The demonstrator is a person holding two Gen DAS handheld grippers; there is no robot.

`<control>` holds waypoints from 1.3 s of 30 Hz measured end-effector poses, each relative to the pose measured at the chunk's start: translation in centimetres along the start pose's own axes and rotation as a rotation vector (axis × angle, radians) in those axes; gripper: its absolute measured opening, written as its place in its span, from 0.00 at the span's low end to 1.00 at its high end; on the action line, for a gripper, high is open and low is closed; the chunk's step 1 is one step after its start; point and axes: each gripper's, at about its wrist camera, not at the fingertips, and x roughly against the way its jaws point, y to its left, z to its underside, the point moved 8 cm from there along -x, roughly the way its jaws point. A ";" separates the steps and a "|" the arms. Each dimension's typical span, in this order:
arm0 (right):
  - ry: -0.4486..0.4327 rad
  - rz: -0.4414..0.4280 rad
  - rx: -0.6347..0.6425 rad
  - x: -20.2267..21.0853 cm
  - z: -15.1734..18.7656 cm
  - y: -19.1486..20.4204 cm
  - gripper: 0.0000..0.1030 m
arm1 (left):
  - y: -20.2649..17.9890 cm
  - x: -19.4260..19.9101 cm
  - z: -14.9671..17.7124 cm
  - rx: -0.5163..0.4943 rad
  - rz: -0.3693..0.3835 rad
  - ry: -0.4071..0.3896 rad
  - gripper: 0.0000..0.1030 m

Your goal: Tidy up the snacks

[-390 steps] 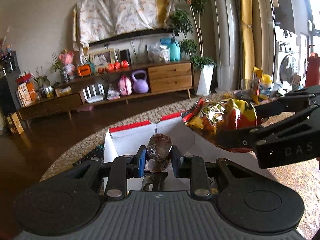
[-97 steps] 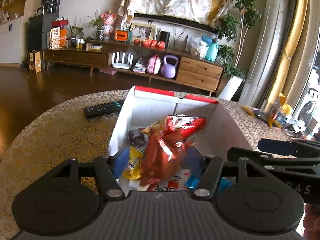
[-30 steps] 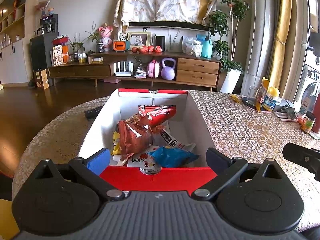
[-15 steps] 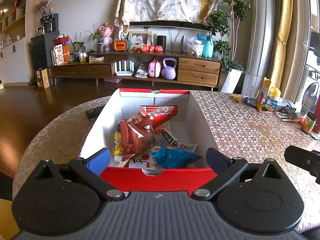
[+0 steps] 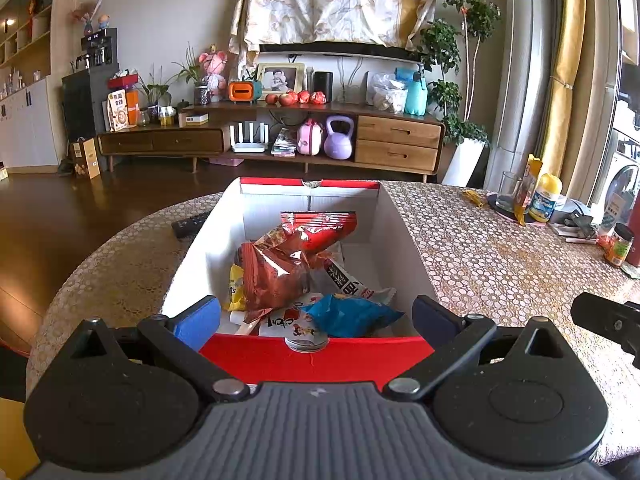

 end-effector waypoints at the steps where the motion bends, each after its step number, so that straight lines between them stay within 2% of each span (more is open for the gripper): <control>1: 0.000 0.001 0.000 0.0 0.0 0.0 1.00 | 0.0 0.0 0.0 0.000 0.001 -0.001 1.00; 39: 0.003 0.003 -0.004 0.1 0.2 -0.2 1.00 | 0.1 0.1 0.1 -0.004 0.003 -0.012 1.00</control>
